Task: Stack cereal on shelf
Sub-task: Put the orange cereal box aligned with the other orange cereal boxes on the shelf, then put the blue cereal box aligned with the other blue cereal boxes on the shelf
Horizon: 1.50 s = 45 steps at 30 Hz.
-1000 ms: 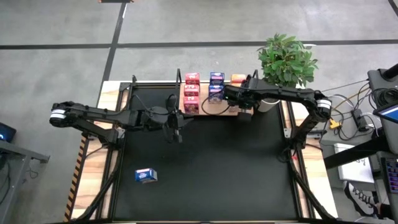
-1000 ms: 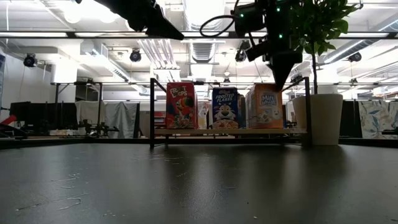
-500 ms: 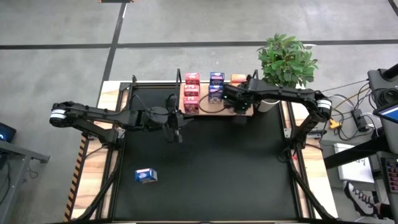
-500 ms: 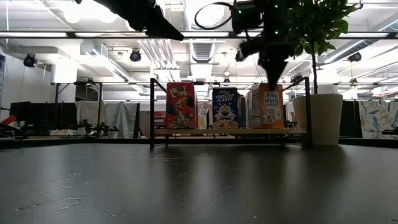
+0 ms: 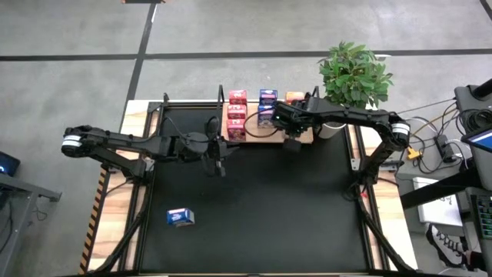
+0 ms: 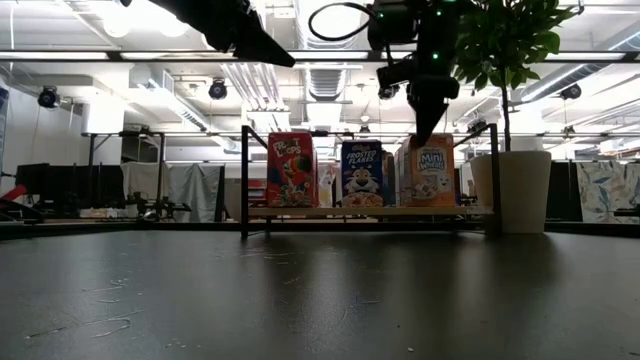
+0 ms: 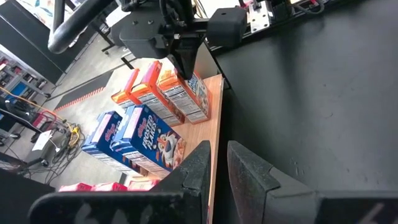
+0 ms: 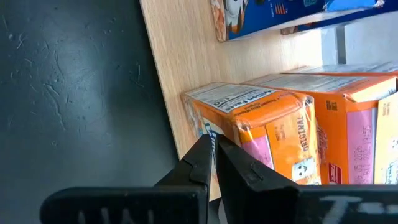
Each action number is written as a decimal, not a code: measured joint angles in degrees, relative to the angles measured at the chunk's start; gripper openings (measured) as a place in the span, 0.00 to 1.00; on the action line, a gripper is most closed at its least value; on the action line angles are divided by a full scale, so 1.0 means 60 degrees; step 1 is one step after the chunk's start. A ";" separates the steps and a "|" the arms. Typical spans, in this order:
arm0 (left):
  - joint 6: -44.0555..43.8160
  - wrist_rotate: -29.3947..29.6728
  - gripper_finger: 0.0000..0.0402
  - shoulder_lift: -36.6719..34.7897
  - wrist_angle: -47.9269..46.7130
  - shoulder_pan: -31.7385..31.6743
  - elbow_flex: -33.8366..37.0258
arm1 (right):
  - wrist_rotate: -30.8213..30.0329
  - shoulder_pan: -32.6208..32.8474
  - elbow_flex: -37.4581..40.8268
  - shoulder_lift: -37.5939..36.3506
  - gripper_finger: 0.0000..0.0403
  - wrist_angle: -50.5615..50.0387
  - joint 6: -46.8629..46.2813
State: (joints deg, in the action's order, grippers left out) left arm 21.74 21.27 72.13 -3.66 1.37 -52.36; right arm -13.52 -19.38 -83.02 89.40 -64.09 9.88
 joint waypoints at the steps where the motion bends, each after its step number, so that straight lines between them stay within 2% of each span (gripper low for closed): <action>1: -0.0003 -0.0002 0.09 -0.0002 0.0000 -0.0002 0.0000 | 0.0000 0.0000 0.0000 -0.0003 0.03 -0.0019 -0.0063; 6: -0.0079 -0.0002 0.09 0.0001 -0.0018 -0.0003 0.0000 | 0.0076 0.0187 0.0000 -0.0176 0.03 -0.0185 -0.0405; 12: -0.0468 -0.0002 0.09 0.0002 -0.0059 0.0000 0.0000 | 0.0073 0.1174 0.0014 -0.0504 0.03 0.0629 -0.0552; 20: -0.1669 -0.0009 0.09 0.0002 -0.0507 0.0434 -0.0064 | 0.0007 0.2872 0.1069 -0.0975 0.03 0.3452 0.0126; 29: -0.2992 0.0001 0.09 0.0006 -0.2149 0.1841 -0.1062 | -0.0007 0.3475 0.3308 -0.2063 0.03 0.6826 0.0854; 32: -0.4001 0.0013 0.09 0.0008 -0.3043 0.2213 -0.1594 | -0.0004 0.3483 0.4239 -0.2654 0.03 0.7852 0.1000; 36: -0.6395 -0.0178 0.09 0.0009 -0.5102 0.2556 -0.2515 | 0.0001 0.3483 0.5391 -0.3415 0.03 0.9424 0.1057; 40: -0.8868 -0.2266 0.09 0.0003 -0.7755 0.2779 -0.3269 | 0.0324 0.3483 0.6367 -0.3954 0.03 1.1113 0.1558; 43: -1.0536 -0.2972 0.09 0.0002 -0.8753 0.3045 -0.3357 | 0.0503 0.3483 0.6733 -0.4199 0.03 1.1885 0.2076; 45: -1.0972 -0.3310 0.09 -0.0001 -0.8986 0.3314 -0.3262 | 0.0515 0.3483 0.6761 -0.4306 0.03 1.2049 0.2275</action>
State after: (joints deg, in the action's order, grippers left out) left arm -44.09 1.41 72.12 -57.58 21.25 -71.93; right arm -10.43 1.52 -42.46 63.57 8.21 23.52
